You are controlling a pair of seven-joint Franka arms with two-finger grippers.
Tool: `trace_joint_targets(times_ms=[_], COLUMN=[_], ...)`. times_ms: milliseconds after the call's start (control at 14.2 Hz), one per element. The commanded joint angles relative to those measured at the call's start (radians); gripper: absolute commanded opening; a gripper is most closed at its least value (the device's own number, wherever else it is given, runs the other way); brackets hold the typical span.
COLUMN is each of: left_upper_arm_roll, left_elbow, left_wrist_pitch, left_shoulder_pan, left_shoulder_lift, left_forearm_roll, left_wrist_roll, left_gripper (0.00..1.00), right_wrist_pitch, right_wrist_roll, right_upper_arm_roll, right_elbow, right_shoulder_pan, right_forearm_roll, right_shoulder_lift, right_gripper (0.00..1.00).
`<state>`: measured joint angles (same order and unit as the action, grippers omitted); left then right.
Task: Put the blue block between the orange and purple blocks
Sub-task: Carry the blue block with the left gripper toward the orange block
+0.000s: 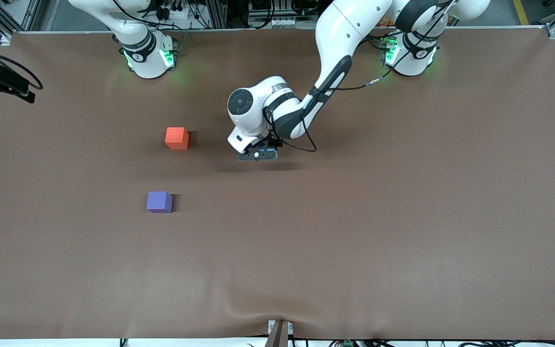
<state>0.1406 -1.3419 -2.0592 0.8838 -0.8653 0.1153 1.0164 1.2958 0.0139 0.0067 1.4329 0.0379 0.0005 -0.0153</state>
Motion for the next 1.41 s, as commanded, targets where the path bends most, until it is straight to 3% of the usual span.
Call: trace_joint_targets(times_ms=[0, 282, 423, 775, 987, 1339], left_upper_arm_roll=[-0.012, -0.012, -0.009, 0.002, 0.002, 0.002], left_elbow=[0.017, 0.003, 0.001, -0.006, -0.011, -0.013], left_wrist_pitch=[0.019, 0.155, 0.255, 0.379, 0.444, 0.551], left_shoulder_pan=[0.011, -0.067, -0.168, -0.383, -0.474, -0.650], left_shoulder_lift=[0.052, 0.228, 0.328, 0.469, 0.514, 0.580], left_forearm_roll=[0.021, 0.023, 0.023, 0.006, 0.006, -0.049], left_wrist_roll=[0.010, -0.001, -0.068, -0.173, -0.283, -0.554], left_gripper=[1.00, 1.00, 1.00, 1.00, 1.00, 1.00], right_wrist_pitch=[-0.016, -0.012, -0.013, -0.043, -0.012, 0.229], right_wrist_roll=[0.008, 0.011, 0.011, 0.008, -0.055, -0.322], right_upper_arm_roll=[0.009, 0.009, 0.010, 0.016, 0.016, 0.018], right_elbow=[-0.023, -0.020, -0.025, -0.014, 0.020, 0.159], right_shoulder_pan=[0.016, 0.010, 0.007, -0.004, -0.055, -0.278], right_forearm_roll=[0.015, 0.010, 0.000, 0.016, 0.186, 0.199], right_shoulder_lift=[0.017, 0.058, 0.145, 0.202, 0.213, 0.222], right_gripper=[1.00, 1.00, 1.00, 1.00, 1.00, 1.00])
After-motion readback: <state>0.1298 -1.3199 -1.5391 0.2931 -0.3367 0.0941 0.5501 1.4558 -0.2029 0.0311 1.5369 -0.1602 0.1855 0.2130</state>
